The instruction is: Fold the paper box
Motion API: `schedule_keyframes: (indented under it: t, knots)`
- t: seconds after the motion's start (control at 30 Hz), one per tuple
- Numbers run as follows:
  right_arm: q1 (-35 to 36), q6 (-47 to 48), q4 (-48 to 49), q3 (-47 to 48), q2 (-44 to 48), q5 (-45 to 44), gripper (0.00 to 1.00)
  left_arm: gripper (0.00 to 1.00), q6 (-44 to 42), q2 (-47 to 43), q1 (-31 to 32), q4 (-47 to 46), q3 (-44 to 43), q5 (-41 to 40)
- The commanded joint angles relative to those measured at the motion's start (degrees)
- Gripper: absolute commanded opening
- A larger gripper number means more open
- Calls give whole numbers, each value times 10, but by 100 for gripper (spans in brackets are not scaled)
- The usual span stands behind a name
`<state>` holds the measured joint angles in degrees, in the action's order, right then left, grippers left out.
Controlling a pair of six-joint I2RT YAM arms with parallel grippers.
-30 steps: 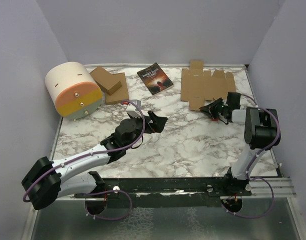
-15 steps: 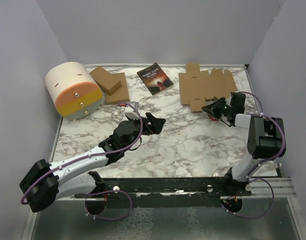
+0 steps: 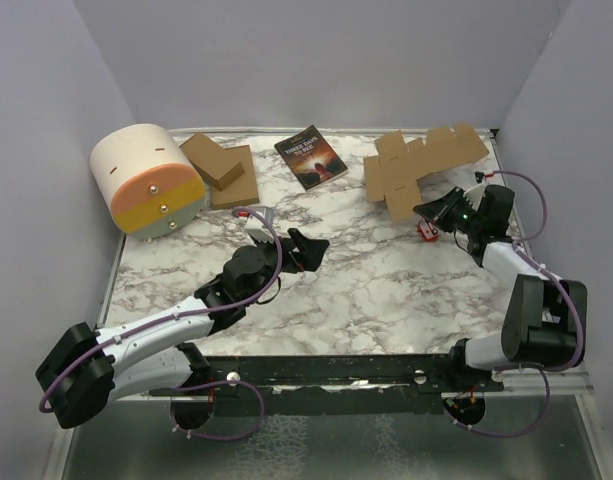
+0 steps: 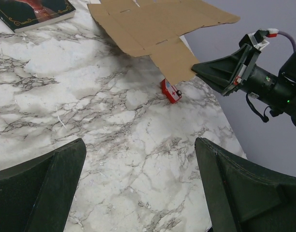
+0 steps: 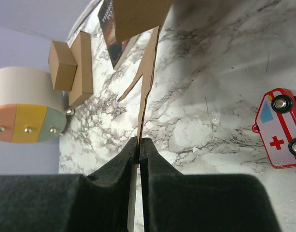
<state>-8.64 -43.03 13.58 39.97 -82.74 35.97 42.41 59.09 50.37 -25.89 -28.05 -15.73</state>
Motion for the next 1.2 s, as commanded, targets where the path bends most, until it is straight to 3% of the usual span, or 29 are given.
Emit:
schedule_keyframes:
  t: [0.0,0.53,0.73,0.93,1.07,1.17]
  knots:
    - [-12,66,18,-31,70,33,6,99,-14,-13,-1,-37,11,-9]
    - [-19,224,18,-44,169,191,1,99,-36,-29,-51,-26,0,77]
    - [-19,270,33,-41,179,340,1,96,-38,-49,-112,10,-13,155]
    - [-15,320,14,-11,170,461,1,93,-60,-95,-148,66,-17,161]
    - [19,409,-100,50,146,514,1,90,-71,-138,-155,107,-24,140]
    - [63,549,-281,129,130,523,1,88,-76,-171,-156,132,-27,117]
